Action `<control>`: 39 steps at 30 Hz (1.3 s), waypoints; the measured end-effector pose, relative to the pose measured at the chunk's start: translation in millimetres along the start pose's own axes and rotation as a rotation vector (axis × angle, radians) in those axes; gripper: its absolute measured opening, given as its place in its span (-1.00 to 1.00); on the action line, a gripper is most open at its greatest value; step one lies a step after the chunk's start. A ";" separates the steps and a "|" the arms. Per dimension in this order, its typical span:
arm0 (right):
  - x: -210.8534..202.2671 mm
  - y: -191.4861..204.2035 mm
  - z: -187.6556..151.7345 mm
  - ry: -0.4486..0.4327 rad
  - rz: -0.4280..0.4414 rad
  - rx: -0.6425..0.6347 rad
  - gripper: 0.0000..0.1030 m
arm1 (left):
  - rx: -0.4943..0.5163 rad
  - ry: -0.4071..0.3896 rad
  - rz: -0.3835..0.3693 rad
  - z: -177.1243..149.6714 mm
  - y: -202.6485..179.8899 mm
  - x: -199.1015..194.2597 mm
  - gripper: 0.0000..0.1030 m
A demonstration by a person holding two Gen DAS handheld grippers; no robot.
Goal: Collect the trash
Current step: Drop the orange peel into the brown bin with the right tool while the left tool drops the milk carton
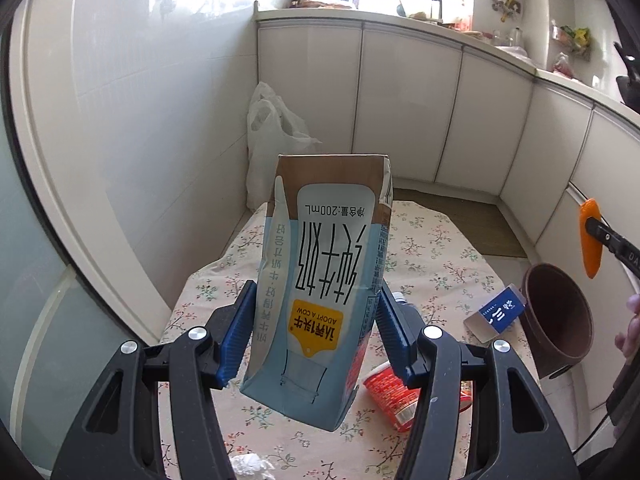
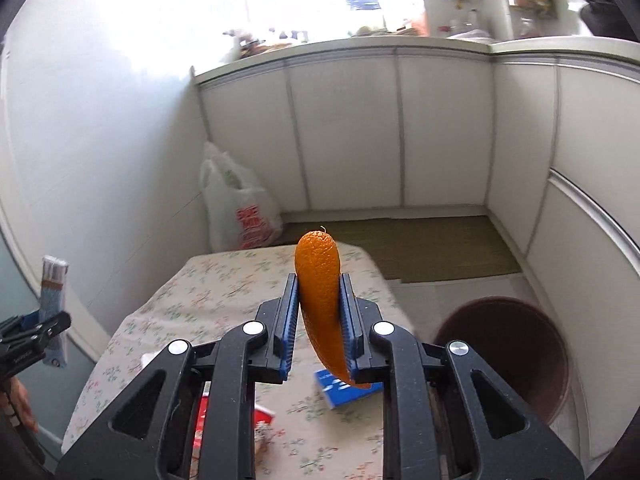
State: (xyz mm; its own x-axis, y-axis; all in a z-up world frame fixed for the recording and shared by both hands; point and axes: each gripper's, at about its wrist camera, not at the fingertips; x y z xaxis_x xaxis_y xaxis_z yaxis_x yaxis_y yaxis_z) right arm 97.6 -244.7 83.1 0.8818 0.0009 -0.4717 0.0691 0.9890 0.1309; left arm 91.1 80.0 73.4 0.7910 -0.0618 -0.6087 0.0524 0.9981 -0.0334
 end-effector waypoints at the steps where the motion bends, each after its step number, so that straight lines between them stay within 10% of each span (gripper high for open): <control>1: -0.2 -17.0 -0.7 -0.018 -0.052 0.027 -0.63 | 0.010 -0.004 -0.008 0.7 -8.4 1.9 0.11; 7: 18.3 -99.7 -14.6 -0.009 -0.346 0.124 -0.51 | 0.061 -0.045 -0.072 2.9 -54.8 7.2 0.11; 9: 15.2 -116.0 -15.6 -0.027 -0.393 0.140 0.35 | 0.082 -0.061 -0.098 2.8 -74.1 9.1 0.11; 13: -10.0 -134.7 -11.2 -0.114 -0.489 0.160 0.87 | 0.126 -0.070 -0.163 0.1 -117.7 16.3 0.11; 28: -69.2 -234.0 -23.6 -0.082 -0.637 0.354 0.87 | 0.149 0.035 -0.499 24.4 -309.8 51.0 0.12; 39: -78.7 -277.9 -39.8 -0.027 -0.644 0.490 0.86 | 0.170 0.209 -0.530 20.2 -397.1 107.6 0.14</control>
State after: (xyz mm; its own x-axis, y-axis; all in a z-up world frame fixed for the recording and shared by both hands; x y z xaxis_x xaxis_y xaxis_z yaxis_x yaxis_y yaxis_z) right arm -9.5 -513.7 49.1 0.6097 -0.5565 -0.5644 0.7584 0.6166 0.2112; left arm 167.7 -323.2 37.2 0.4941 -0.5318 -0.6878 0.5181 0.8154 -0.2582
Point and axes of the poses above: each gripper's, at about its wrist camera, not at the fingertips, and x roughly the way its jaws point, y to its left, z to its top, and after that the axes turned 2 degrees about -y, right-handed
